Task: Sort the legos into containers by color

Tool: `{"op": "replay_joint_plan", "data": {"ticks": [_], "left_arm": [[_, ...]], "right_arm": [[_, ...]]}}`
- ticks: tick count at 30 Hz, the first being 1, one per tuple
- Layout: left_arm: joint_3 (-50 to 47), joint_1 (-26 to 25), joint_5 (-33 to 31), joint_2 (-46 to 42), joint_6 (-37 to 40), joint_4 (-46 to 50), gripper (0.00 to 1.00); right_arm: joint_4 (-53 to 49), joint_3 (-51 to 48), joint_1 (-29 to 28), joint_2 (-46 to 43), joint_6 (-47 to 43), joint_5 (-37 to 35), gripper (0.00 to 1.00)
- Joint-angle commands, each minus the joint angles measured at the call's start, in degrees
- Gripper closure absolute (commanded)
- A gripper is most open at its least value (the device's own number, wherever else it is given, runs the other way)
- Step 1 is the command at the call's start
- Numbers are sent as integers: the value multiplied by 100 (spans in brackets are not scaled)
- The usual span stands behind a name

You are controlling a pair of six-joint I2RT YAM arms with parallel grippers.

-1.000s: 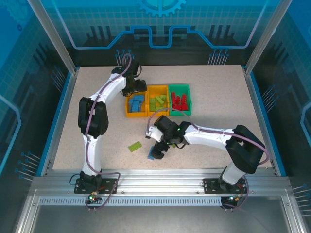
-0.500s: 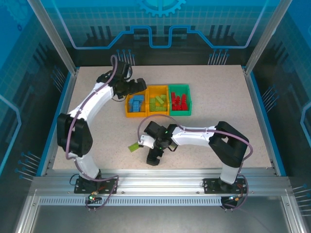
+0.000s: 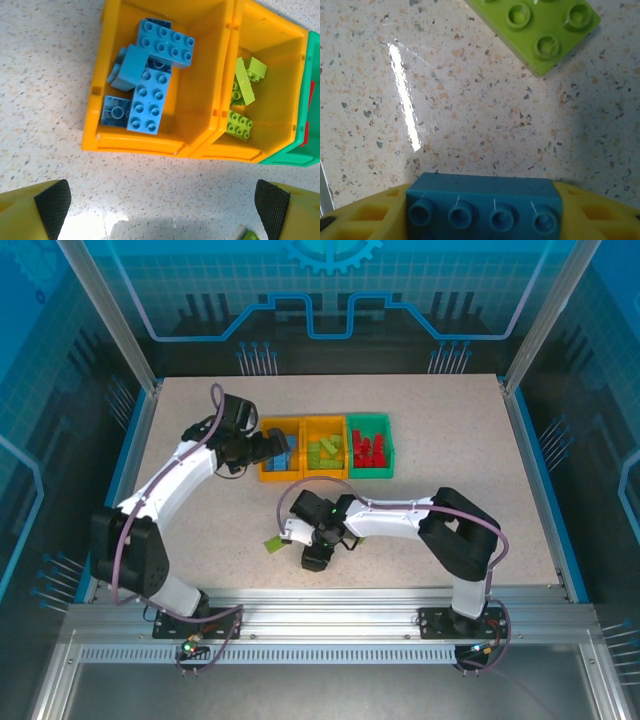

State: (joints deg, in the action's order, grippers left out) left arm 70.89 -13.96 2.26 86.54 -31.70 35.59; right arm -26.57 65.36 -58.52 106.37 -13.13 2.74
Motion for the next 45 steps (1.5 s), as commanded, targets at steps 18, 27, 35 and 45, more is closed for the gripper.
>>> {"op": "replay_joint_plan", "data": {"ticks": [18,27,35,45], "left_arm": [[-1809,131,-718,-1349,-391,419,1],[-2554,-825,-758,-1516,-1116,309,1],[-2616,-1627,-743,-1072,-1297,125,1],[-2655,-2275,-659,-622,-1907,109,1]], "right_arm": [[-290,2608,1214,386,826,205,51],[-1191,5191,1808,2148,1368,-134,51],[-2125,7421,1959,3585,2054,-180,50],[-2120,7801,2073,3938,2412,2,26]]}}
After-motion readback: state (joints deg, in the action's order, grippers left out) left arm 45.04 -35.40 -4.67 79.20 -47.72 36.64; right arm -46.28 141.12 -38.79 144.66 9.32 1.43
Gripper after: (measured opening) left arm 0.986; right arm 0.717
